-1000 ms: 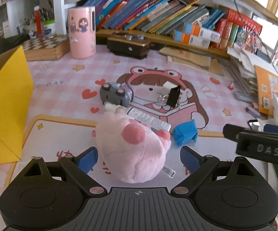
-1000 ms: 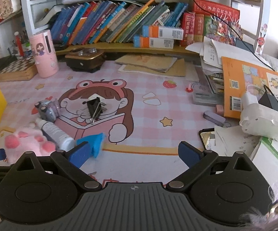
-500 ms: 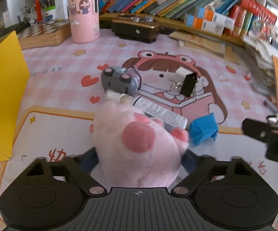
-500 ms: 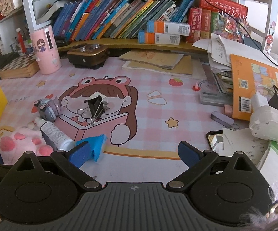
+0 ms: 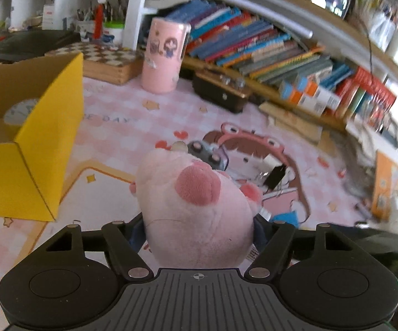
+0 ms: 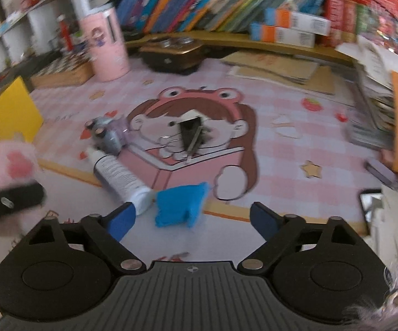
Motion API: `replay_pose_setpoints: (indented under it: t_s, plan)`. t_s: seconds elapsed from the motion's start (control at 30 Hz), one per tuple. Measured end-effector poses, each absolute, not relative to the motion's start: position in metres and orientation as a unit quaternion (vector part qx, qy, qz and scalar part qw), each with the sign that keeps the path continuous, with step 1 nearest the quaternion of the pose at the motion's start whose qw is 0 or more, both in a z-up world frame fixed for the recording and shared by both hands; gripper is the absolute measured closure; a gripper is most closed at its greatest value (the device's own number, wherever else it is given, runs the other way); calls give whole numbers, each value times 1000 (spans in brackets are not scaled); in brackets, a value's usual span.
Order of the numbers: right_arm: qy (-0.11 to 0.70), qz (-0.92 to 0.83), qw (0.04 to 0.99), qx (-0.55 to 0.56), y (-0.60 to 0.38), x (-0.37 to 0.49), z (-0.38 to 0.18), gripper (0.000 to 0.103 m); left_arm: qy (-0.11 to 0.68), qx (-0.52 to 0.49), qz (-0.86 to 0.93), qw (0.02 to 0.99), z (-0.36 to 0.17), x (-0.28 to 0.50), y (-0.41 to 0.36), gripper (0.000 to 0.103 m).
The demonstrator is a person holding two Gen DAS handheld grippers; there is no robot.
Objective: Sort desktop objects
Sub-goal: 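Grasp the blue sponge with the right tool while the left tool holds the pig, then carry the pig and blue sponge in both tools toward the yellow box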
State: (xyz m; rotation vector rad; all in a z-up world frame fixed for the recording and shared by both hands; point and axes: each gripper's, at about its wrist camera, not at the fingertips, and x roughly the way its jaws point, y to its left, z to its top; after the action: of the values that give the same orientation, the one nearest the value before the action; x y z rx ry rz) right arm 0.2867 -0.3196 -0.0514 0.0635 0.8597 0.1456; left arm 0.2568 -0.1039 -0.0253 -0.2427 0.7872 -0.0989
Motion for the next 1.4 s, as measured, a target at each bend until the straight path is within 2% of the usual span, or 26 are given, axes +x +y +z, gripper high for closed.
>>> replay_pose_setpoints:
  t_s: [0.13,0.2,0.43,0.47,0.6,1.0,1.4]
  plan:
    - [429,78,900,7,-309,296,-63,24,378,-112,-45,918,-22,250,-101,30]
    - [435,77,897,-2,-307,299,-69,34,380,-114,-41,917,-23,249,-100,30]
    - [430,74,900,-20,-304,304,-74,37,375,-116,-30,919,-21,242,-93,30]
    - [428,73,900,-21,-304,304,-74,40,375,-115,-30,919,-21,241,-93,30]
    - [421,71,904,-22,-305,303,-73,63,374,-115,-32,920,-21,239,-93,30]
    - [401,68,913,23,-315,276,-41,67,362,-114,-51,924,-17,221,-92,30]
    - [382,147,912,22,-276,226,-5,67,337,-131,-55,931,-2,183,-69,30]
